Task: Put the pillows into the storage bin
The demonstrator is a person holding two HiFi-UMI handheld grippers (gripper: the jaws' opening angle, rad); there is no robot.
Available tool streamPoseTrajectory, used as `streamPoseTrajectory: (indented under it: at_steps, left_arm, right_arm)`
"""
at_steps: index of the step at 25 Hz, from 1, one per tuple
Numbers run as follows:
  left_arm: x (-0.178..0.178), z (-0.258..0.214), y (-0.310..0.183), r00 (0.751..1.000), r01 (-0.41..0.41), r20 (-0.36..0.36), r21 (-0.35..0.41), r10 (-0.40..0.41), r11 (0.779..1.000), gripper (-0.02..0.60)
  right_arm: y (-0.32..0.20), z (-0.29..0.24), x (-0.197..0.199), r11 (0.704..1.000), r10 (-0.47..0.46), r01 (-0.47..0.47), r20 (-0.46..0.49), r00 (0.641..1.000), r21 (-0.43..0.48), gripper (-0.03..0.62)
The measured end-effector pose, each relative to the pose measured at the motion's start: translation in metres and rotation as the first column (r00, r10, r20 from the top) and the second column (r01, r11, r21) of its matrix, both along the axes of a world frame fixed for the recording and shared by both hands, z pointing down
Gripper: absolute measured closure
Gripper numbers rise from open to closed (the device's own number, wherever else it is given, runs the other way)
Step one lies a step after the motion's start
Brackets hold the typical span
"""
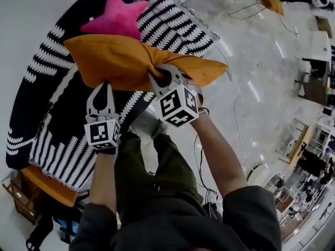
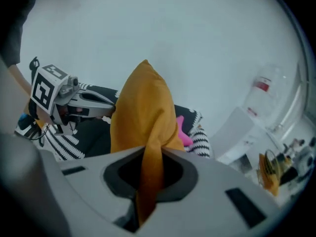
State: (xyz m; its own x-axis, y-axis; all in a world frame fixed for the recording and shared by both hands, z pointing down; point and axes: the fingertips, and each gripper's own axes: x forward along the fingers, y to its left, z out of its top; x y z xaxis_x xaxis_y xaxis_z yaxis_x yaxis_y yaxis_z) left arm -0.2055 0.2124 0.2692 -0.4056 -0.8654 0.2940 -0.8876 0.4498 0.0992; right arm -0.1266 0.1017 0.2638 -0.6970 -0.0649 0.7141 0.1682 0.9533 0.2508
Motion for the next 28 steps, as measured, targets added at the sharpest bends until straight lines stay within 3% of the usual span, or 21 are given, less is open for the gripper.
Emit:
streamPoseTrajectory:
  at_steps: [4,7,11,15,18,22,24,26,28]
  left_arm:
    - [0.081,0.023,-0.084,0.987,-0.158,-0.007,-0.033,0.158,0.987,0.581]
    - [0.136,0.041,-0.135,0.954,-0.299,-0.016,-0.061,0.299,0.952,0.581]
    - [0.204,0.071,-0.197,0.915,-0.403,-0.024,-0.088,0.402,0.911,0.581]
    - [0.263,0.106,-0.24,0.853,-0.521,-0.051,-0.134,0.519,0.843,0.581]
    - [0.309,0.13,-0.264,0.819,-0.572,-0.07,-0.159,0.569,0.804,0.581]
    - [0.355,0.155,-0.286,0.77,-0.635,-0.087,-0.201,0.632,0.746,0.581]
    - [0.368,0.166,-0.293,0.746,-0.662,-0.101,-0.219,0.658,0.717,0.581]
    - [0.377,0.178,-0.298,0.729,-0.68,-0.117,-0.235,0.675,0.694,0.581]
    - [0.385,0.189,-0.305,0.72,-0.689,-0.127,-0.246,0.682,0.682,0.581]
  right_arm:
    - [-0.089,0.028,0.1,0.975,0.219,-0.219,-0.01,0.976,-0.028,0.562]
    - [-0.142,0.058,0.18,0.904,0.422,-0.423,-0.028,0.906,-0.064,0.562]
    - [-0.207,0.098,0.276,0.789,0.606,-0.605,-0.029,0.795,-0.107,0.562]
    - [-0.236,0.137,0.366,0.604,0.785,-0.78,-0.044,0.617,-0.164,0.562]
    - [-0.251,0.167,0.425,0.458,0.877,-0.864,-0.054,0.478,-0.209,0.562]
    - [-0.254,0.205,0.476,0.232,0.957,-0.921,-0.097,0.274,-0.311,0.563]
    - [-0.248,0.222,0.491,0.132,0.973,-0.92,-0.128,0.191,-0.369,0.563]
    - [-0.24,0.235,0.503,0.055,0.979,-0.909,-0.158,0.131,-0.414,0.563]
    - [-0.235,0.244,0.513,0.004,0.98,-0.895,-0.175,0.091,-0.446,0.563]
